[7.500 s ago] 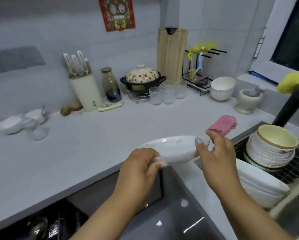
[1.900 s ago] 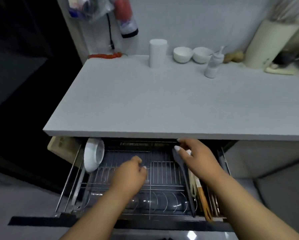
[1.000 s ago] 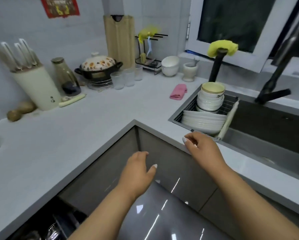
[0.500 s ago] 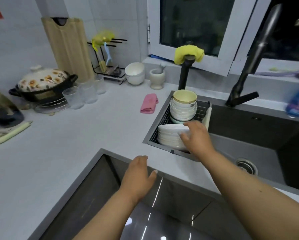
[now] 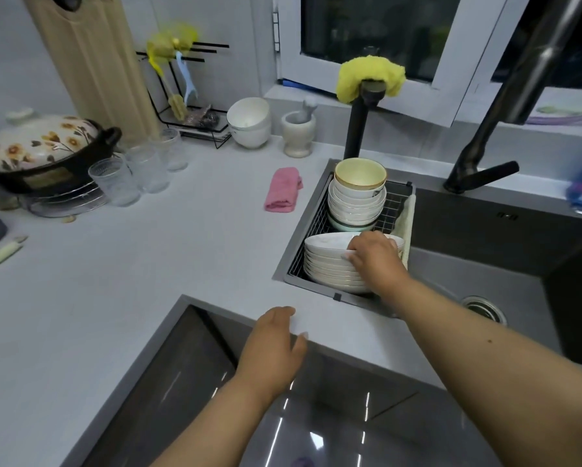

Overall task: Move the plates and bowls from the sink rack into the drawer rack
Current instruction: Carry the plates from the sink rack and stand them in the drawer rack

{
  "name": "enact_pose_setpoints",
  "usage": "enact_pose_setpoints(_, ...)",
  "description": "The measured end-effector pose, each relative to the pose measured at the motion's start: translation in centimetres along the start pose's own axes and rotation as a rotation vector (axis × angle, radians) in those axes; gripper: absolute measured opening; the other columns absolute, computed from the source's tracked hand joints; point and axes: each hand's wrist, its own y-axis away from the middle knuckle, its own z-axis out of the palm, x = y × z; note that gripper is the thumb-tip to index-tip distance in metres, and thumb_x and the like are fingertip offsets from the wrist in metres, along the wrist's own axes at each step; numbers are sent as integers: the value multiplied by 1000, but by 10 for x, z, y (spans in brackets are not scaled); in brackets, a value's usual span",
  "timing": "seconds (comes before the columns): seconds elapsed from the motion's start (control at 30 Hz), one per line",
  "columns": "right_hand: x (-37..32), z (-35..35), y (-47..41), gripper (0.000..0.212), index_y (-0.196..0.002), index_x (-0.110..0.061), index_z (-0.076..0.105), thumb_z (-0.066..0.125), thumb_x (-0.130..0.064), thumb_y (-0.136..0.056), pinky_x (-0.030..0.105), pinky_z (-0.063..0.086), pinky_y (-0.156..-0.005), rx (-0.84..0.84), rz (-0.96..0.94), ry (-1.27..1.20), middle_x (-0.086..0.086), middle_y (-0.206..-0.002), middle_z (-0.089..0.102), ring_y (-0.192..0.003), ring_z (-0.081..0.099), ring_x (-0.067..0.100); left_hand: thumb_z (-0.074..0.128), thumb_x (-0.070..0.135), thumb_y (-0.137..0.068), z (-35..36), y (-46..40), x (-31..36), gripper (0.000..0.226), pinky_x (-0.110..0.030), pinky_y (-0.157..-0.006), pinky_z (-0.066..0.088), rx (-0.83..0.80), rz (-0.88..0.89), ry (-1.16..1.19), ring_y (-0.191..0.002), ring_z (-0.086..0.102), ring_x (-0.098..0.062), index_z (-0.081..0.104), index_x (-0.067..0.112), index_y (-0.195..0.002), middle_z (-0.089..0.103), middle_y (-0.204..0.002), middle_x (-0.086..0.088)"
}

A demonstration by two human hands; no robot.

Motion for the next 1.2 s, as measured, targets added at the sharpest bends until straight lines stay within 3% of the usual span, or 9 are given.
enact_pose_setpoints(0.23,4,-5,-9,14,-86,-2,65,60,-16,-90,32,26,-80,141,-96,-107,11,-92,60,-96,48,29,53,30,-93,-2,5,-1,47,-12,-97,24,59,7,20,-129,39,-11,43,16,-137,45,-139,3)
enact_pose_setpoints(0.47,-5,-33,9,17,-77,-2,61,64,-17,-86,36,35,-73,338,-269,-112,12,-79,58,-80,51,31,52,29,-94,-11,14,13,43,-14,-97,28,169,4,122,-123,42,-7,45,17,-136,46,-137,6)
enact_pose_setpoints(0.57,-17,-55,31,25,-75,-4,60,54,-26,-87,29,30,-73,419,-373,-101,10,-77,57,-75,48,26,51,30,-95,-23,15,27,35,-19,-91,38,213,-126,349,-112,51,-7,51,20,-128,55,-127,6)
enact_pose_setpoints(0.63,-26,-68,51,25,-76,-5,61,50,-26,-85,30,33,-72,434,-469,-77,9,-77,57,-75,47,24,47,31,-97,-34,18,40,26,-24,-88,45,209,-288,659,-105,58,-11,54,19,-119,60,-119,-1)
enact_pose_setpoints(0.77,-44,-82,99,22,-77,-8,62,49,-24,-85,35,35,-70,421,-652,-49,8,-78,58,-77,45,22,40,42,-99,-58,40,62,41,-44,-85,54,156,-485,1318,-101,64,-33,44,9,-123,58,-115,-22)
enact_pose_setpoints(0.87,-58,-83,138,16,-79,-9,63,55,-21,-85,31,29,-71,401,-795,-33,6,-80,59,-79,42,19,41,46,-98,-68,70,69,47,-46,-72,58,97,-542,1553,-95,67,-40,48,7,-123,60,-115,-28)
enact_pose_setpoints(0.93,-67,-78,163,3,-84,-12,62,64,-14,-82,29,30,-73,353,-881,-48,4,-83,58,-81,43,18,40,31,-100,-70,96,68,37,-41,-61,59,132,-565,1633,-91,68,-37,51,6,-124,64,-112,-25)
enact_pose_setpoints(1.07,-90,-72,204,18,-84,-16,65,56,-31,-89,29,36,-75,182,-970,-180,0,-83,60,-81,48,17,33,4,-90,-67,156,61,35,-44,-56,58,350,-646,1669,-95,65,-41,51,1,-120,64,-109,-26)
enact_pose_setpoints(1.2,-121,-65,232,45,-96,-19,68,40,-52,-88,27,34,-89,48,-664,-434,-4,-97,59,-100,49,13,32,4,-93,-67,217,45,31,-46,-62,56,562,-707,1612,-93,64,-37,49,6,-119,65,-103,-20)
